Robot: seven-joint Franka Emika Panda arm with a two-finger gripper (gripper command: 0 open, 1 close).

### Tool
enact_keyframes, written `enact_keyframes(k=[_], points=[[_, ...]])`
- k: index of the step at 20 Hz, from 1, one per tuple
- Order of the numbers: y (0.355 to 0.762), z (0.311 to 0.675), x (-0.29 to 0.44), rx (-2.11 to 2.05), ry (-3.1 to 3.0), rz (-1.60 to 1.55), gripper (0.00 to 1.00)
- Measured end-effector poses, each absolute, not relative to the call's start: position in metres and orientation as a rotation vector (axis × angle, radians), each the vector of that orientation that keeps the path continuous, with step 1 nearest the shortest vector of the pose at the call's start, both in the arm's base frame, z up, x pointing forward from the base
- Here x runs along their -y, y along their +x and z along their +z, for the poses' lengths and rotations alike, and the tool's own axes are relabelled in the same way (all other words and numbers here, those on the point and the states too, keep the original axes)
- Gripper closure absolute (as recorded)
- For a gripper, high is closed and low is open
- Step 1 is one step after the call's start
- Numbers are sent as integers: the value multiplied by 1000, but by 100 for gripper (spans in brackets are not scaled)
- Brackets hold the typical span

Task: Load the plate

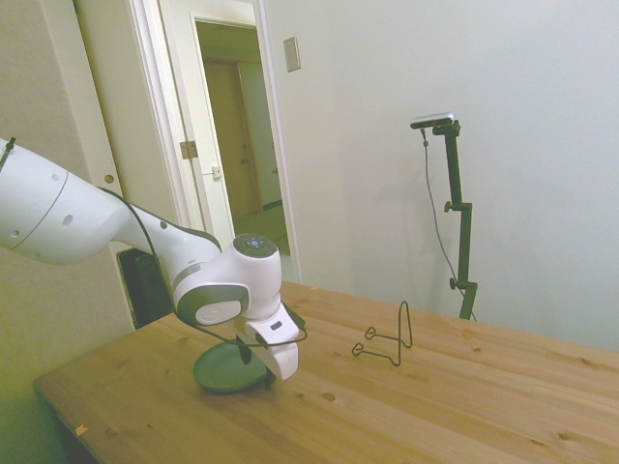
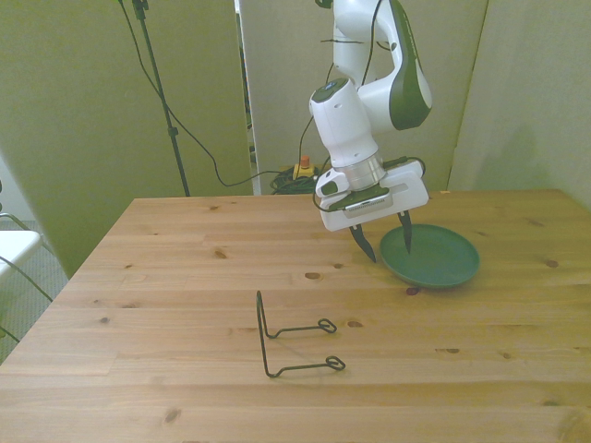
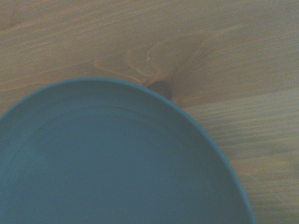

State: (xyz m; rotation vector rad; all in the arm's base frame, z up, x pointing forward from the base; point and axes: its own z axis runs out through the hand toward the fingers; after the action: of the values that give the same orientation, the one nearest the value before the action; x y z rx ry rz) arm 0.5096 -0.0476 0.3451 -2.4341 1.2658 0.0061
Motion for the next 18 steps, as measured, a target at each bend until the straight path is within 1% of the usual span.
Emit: enact_keyframes(k=[18], points=[[509,339,48,-1227,-2491,83,100]])
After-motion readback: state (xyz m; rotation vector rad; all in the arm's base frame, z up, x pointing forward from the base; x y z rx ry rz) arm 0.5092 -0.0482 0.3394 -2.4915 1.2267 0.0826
